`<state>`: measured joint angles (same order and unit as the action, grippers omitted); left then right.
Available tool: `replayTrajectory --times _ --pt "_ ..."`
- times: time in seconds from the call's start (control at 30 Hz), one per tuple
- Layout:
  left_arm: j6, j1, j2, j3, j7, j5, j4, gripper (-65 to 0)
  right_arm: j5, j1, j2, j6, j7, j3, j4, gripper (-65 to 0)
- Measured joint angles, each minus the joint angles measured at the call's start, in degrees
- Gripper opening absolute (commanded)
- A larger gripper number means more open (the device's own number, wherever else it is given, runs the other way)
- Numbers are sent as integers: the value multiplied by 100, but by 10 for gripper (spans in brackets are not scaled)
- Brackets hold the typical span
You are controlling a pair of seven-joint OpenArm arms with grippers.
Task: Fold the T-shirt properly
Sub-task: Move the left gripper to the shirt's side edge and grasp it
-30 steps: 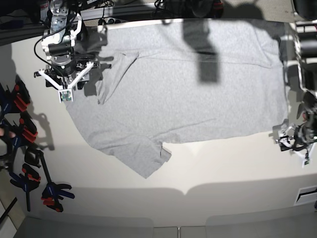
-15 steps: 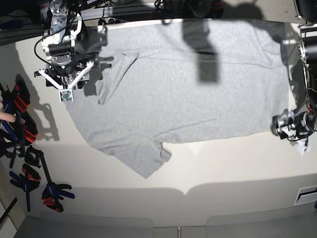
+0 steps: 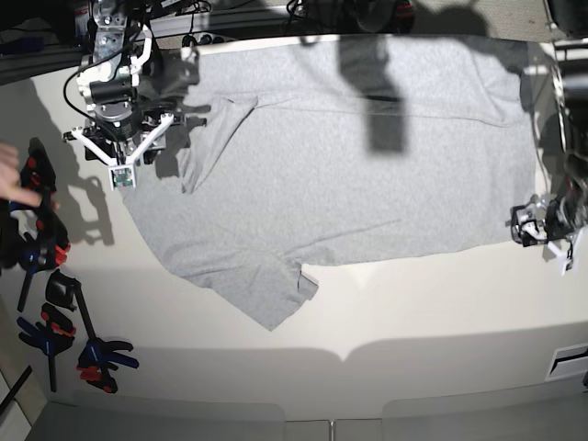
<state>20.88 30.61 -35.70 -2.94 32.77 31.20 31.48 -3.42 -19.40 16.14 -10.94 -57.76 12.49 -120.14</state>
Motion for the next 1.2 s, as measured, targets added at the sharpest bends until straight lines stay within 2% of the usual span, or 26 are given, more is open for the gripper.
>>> replayTrajectory --times 0.17,0.3,0.47,0.73,0.8,0.87,1.03,1.2 --pt "181 -186 -17 7 15 162 37 -205 0 2 2 0 2 0 0 -340" --pt "643 -168 -96 37 922 1005 63 -205 -2 0 2 0 4 0 0 -340" --pt "680 -157 -46 37 966 1259 131 -205 -2 0 2 0 7 0 0 -340" --pt "682 -186 -31 26 955 1257 234 -216 -2 11 2 0 308 0 0 -340" --pt "680 -190 -28 26 876 1158 232 -262 4 72 2 0 352 0 0 -340" --pt "678 -192 -17 26 835 1008 232 -341 0 184 2 0 372 0 0 -340" --pt "675 -234 -17 26 750 903 232 -650 2 501 2 -15 369 0 0 -340" --pt "664 -234 -20 26 645 905 236 -650 149 863 2 -20 361 0 0 -340"
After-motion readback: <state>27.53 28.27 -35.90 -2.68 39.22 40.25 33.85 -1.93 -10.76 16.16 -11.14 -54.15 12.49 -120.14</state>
